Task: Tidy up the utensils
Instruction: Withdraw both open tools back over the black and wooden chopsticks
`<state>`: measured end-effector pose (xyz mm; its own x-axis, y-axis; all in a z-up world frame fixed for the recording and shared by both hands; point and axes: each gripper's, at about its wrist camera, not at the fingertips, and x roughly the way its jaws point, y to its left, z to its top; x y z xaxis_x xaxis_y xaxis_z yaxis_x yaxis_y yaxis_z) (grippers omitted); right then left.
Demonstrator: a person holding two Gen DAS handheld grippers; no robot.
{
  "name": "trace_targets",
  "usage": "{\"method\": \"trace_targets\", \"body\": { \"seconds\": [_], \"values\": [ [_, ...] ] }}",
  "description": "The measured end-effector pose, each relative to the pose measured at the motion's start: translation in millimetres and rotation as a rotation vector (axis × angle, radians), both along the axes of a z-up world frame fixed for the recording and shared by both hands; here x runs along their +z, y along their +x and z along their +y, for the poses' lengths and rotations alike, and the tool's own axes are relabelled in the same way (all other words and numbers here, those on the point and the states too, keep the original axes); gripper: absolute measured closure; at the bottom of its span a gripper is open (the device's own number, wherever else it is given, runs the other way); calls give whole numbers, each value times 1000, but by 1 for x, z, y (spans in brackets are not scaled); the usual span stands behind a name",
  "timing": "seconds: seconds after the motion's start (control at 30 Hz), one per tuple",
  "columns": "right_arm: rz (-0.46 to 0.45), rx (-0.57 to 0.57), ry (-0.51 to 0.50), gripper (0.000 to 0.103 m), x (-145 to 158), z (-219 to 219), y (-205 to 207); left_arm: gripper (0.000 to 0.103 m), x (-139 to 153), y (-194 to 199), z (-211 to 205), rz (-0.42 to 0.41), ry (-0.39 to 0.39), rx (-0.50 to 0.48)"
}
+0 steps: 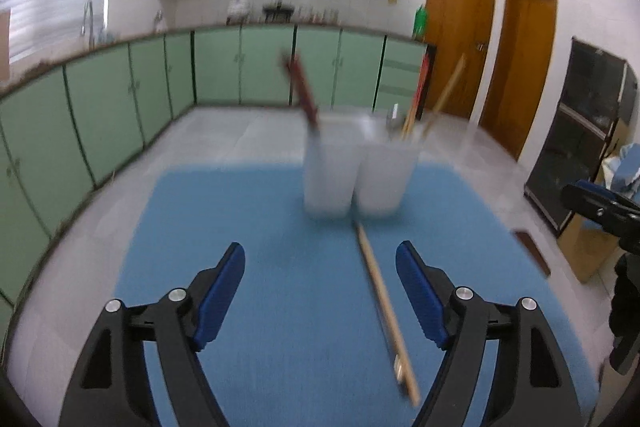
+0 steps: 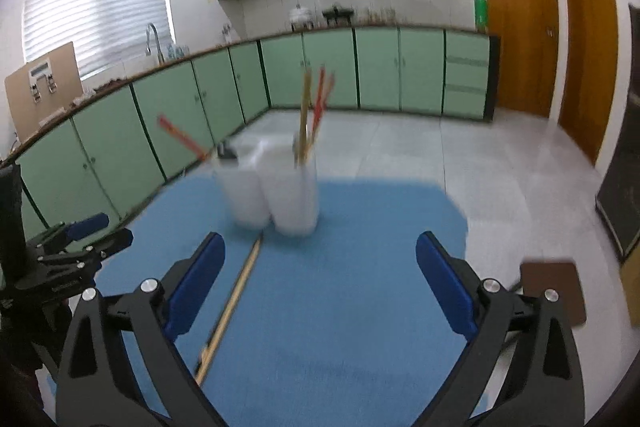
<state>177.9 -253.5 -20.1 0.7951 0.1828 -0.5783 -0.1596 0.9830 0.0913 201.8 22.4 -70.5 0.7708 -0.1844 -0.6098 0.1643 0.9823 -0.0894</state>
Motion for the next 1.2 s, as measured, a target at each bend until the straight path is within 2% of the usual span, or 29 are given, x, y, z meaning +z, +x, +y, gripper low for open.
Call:
{"method": "trace_targets", "body": {
  "seconds": [0.17, 0.27, 0.5, 0.73, 0.87, 0.97, 1.1, 1.2],
  "values": [
    [88, -16, 4, 9, -41, 16, -22, 26, -44, -23, 4, 99, 33, 26],
    [126, -9, 24, 9, -58, 32, -31, 27, -60, -30, 6, 141, 35, 36],
    [178, 22, -4, 9, -90, 66, -43, 26, -83, -46, 11, 187, 68, 50],
    [241, 56, -31, 10, -109, 91, -46, 26, -91, -52, 22, 217, 59, 72],
    [264, 85, -70, 23, -116, 106, -44, 25, -90, -53, 26, 216, 48, 79],
    [282, 88, -94, 24, -122, 113, -41, 25, -90, -53, 27, 217, 41, 81],
    [275, 86, -122, 33, -122, 118, -39, 25, -92, -52, 28, 221, 34, 84],
    [272, 82, -135, 35, -123, 120, -38, 25, -92, -52, 27, 221, 37, 82]
  ]
}}
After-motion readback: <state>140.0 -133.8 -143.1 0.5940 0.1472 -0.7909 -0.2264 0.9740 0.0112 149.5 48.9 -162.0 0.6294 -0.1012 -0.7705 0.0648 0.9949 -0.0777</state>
